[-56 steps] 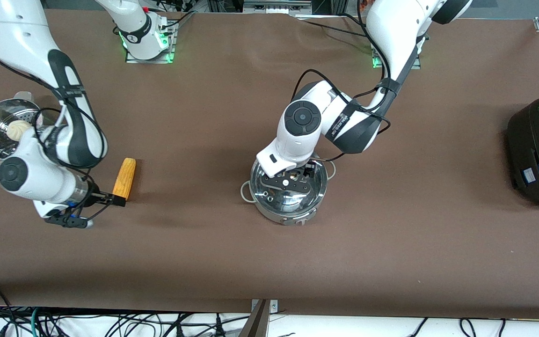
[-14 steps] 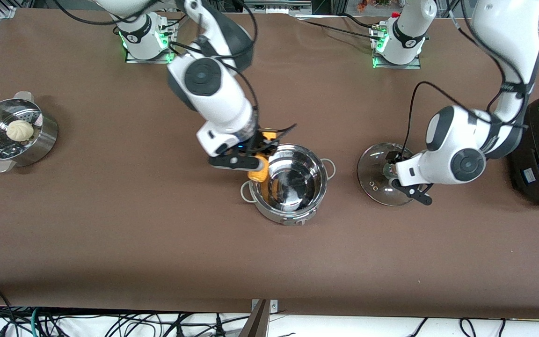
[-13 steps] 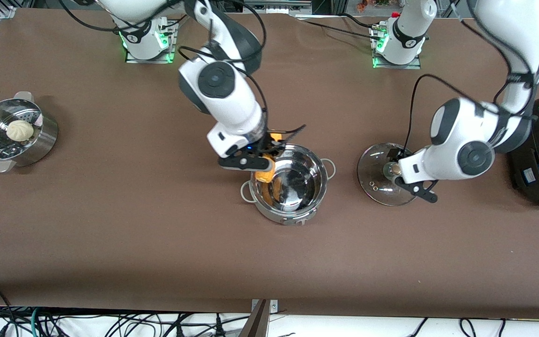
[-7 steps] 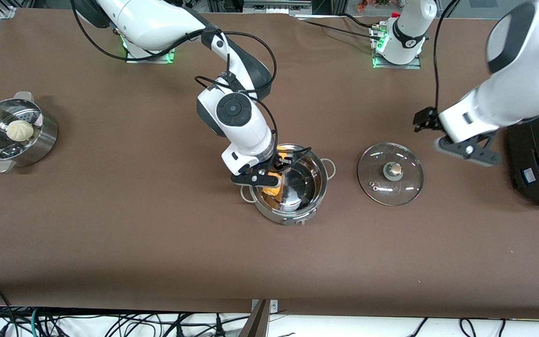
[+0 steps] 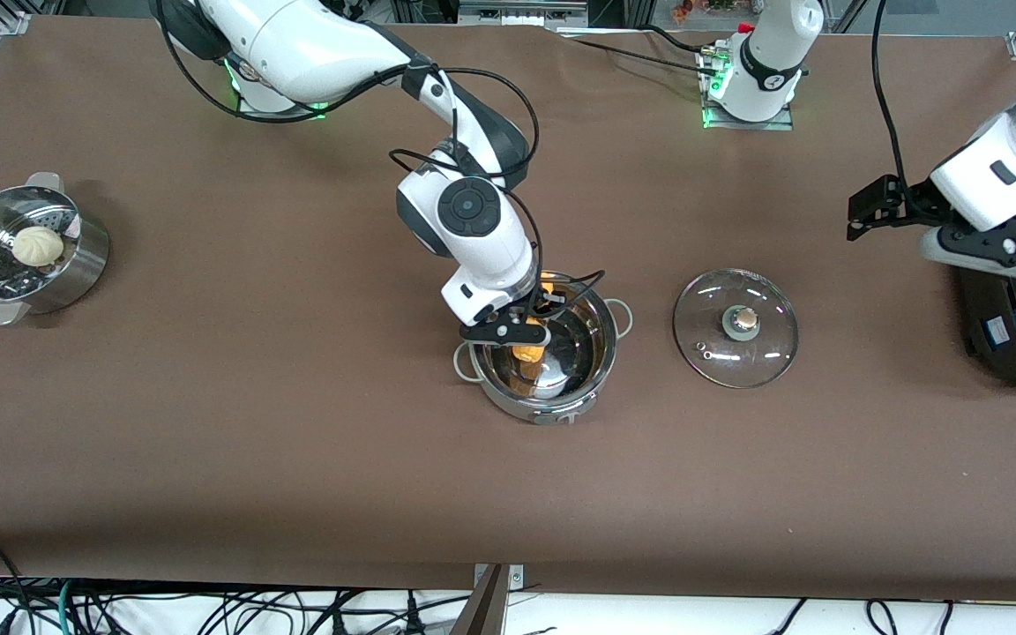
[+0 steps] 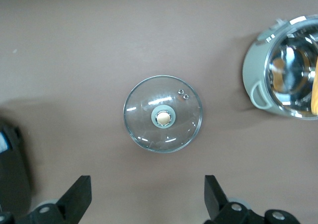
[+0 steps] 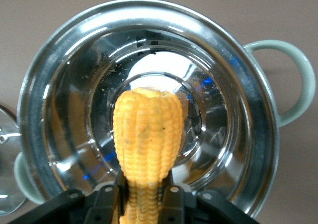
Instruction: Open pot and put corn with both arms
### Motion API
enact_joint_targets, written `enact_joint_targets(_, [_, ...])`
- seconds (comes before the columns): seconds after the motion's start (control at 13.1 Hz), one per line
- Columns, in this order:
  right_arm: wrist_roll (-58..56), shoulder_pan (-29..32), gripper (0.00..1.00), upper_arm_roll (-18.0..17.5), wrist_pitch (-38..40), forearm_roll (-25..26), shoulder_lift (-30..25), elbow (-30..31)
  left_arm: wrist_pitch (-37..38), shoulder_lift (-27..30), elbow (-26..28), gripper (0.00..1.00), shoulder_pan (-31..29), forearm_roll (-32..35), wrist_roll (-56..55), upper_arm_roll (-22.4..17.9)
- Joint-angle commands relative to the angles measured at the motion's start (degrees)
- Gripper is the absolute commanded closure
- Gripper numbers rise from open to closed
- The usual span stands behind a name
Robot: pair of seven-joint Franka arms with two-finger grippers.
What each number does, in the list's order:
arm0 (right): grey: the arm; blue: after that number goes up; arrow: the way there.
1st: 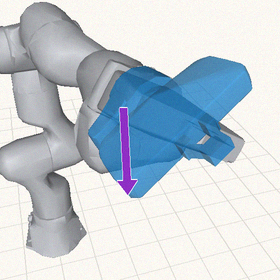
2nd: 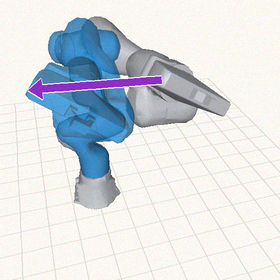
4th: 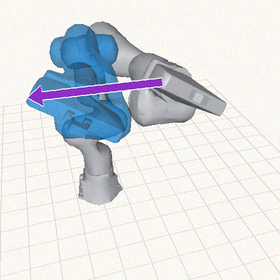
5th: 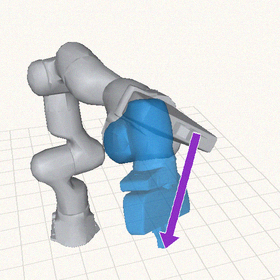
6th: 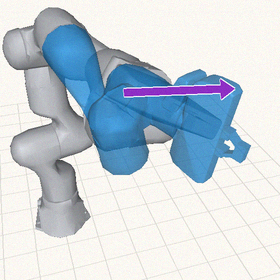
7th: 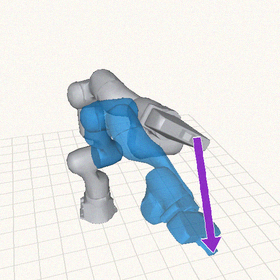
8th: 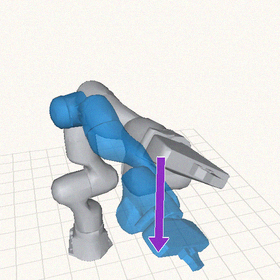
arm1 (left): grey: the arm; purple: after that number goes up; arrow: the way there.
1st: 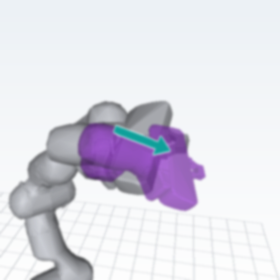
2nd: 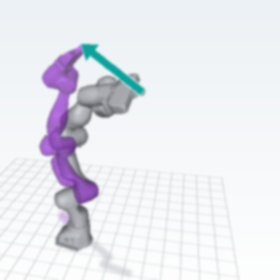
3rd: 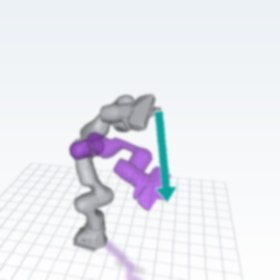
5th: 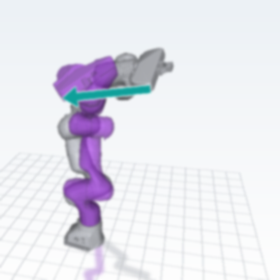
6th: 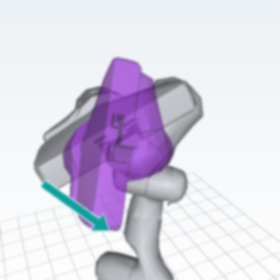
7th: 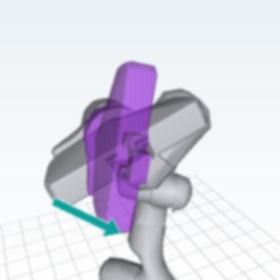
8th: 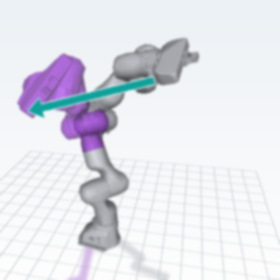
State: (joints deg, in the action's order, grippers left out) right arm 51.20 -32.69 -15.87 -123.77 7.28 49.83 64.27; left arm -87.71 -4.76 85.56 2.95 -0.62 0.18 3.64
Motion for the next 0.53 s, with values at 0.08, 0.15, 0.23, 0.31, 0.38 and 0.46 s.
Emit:
enact_joint_targets(0.08, [-0.22, -1.33, 0.0, 1.71, 0.98, 2.3, 0.27, -2.31, -1.34, 5.03, 7.26, 0.0, 2.93, -0.34, -8.8, -1.89])
enact_joint_targets(0.15, [-0.39, -0.8, 0.0, 1.98, 1.86, 2.3, -0.95, -2.31, -1.24, 3.28, 6.04, 0.0, 3.11, -0.08, -8.71, -1.89])
enact_joint_targets(0.23, [-0.57, 0.59, 0.0, 2.24, 4.65, 2.21, -2.36, -2.4, -1.15, 2.56, 4.28, 0.0, 3.11, -0.08, -8.88, -1.89])
enact_joint_targets(0.31, [-1.61, 2.7, 0.0, 2.33, 7.9, 2.03, -4.03, -2.4, -1.24, 1.86, 3.31, 0.0, 2.94, 0.01, -8.89, -2.06])
enact_joint_targets(0.38, [-4.93, 5.68, 0.0, 2.07, 11.5, 1.68, -6.74, -2.31, -1.24, 1.16, 2.25, 0.0, 2.85, 0.01, -8.8, -2.15])
enact_joint_targets(0.46, [-10.45, 9.1, 0.0, 2.07, 16.84, 1.42, -9.55, -2.31, -1.15, 0.72, 1.81, 0.0, 2.67, 0.01, -8.88, -2.24])
